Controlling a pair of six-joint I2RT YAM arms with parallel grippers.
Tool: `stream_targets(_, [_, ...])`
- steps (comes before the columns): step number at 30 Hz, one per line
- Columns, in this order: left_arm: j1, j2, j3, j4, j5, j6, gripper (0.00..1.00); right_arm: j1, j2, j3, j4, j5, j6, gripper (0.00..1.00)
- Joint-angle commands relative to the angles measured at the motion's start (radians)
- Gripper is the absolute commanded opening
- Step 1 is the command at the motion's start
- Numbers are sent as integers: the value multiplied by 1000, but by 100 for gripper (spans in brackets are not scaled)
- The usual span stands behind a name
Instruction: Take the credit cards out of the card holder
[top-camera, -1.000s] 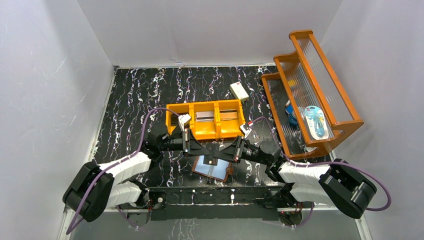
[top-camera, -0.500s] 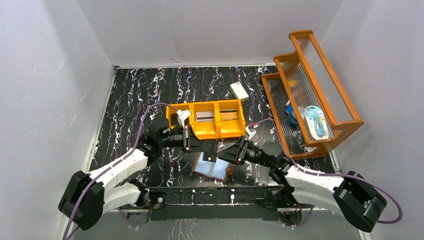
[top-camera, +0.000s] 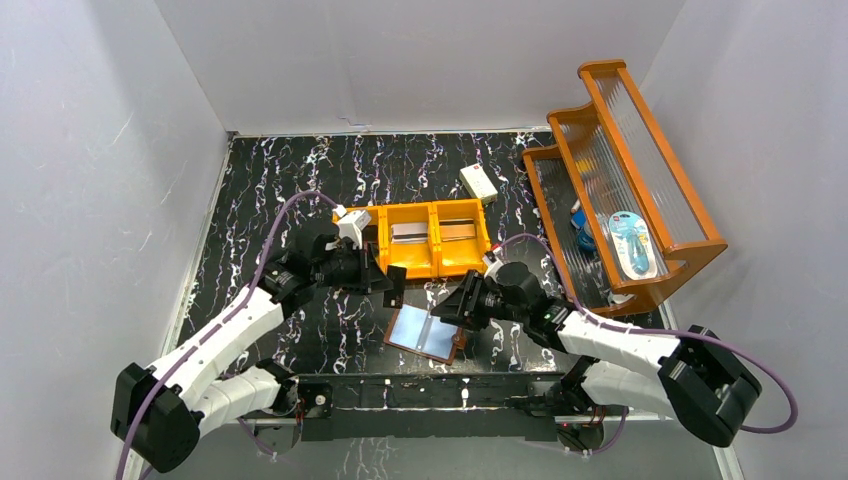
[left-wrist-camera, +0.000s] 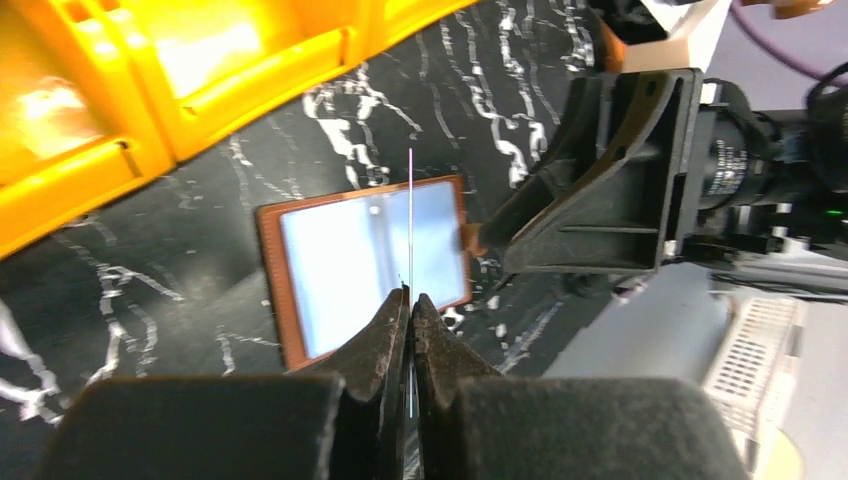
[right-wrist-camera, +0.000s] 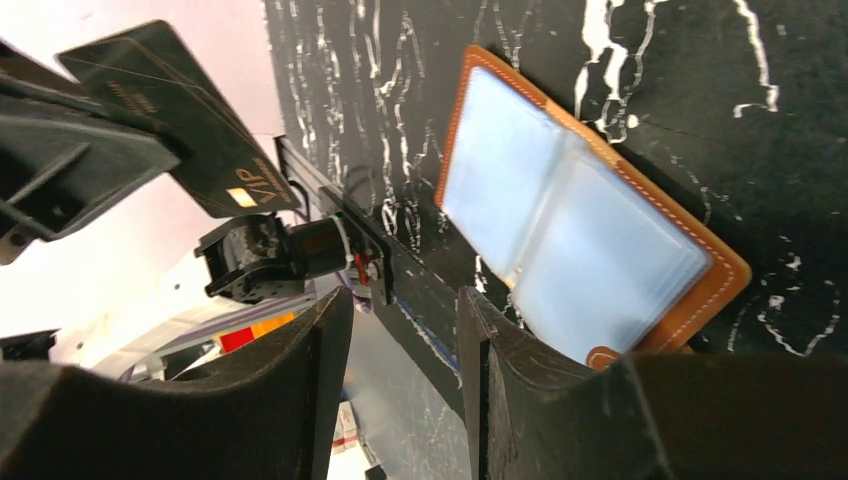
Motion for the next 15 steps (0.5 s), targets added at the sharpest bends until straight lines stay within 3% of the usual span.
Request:
stream_targets(1, [1, -21, 94, -171, -171, 164, 0, 3, 38, 54, -96, 27, -17, 52])
stream_targets(7, [0, -2, 193, -243, -320, 369, 0, 3, 63, 55, -82, 10, -14, 52])
stream_targets(15, [1, 13, 213, -257, -386, 604, 0, 3, 57, 55, -85, 10, -16, 53])
